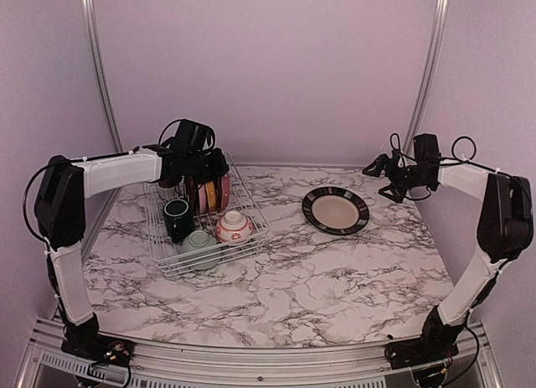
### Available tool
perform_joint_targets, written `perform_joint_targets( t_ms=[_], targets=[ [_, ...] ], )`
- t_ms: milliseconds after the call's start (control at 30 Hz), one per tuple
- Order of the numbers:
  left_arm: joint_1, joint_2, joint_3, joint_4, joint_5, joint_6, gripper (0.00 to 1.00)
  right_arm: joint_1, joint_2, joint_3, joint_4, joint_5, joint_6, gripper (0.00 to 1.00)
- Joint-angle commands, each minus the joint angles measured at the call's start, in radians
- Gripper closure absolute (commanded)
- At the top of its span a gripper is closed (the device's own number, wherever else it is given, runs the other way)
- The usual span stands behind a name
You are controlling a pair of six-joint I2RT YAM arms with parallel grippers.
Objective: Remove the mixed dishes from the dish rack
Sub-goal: Grab the plate from the dish rack.
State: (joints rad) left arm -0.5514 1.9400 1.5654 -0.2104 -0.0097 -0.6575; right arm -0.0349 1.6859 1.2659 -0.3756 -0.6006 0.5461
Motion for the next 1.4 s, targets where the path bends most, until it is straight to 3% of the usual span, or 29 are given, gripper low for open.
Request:
perform_joint_targets(
  t_ms=[0,800,1367],
  targets=[
    [0.001,-0.113,-0.001,0.199,0.095,0.021,1.0,-0.002,-0.005,0.052,0.01,-0.008,0.003,0.02],
    [-0.006,-0.209,0.036,0.245,0.231,0.177,1.0,-0.003,-0.03,0.127,-0.025,-0.025,0.012,0.02],
    [-0.019,-0.251,0.043,0.334,0.312,0.137,1.0,-0.003,-0.055,0.127,-0.037,-0.022,0.013,0.02]
  ],
)
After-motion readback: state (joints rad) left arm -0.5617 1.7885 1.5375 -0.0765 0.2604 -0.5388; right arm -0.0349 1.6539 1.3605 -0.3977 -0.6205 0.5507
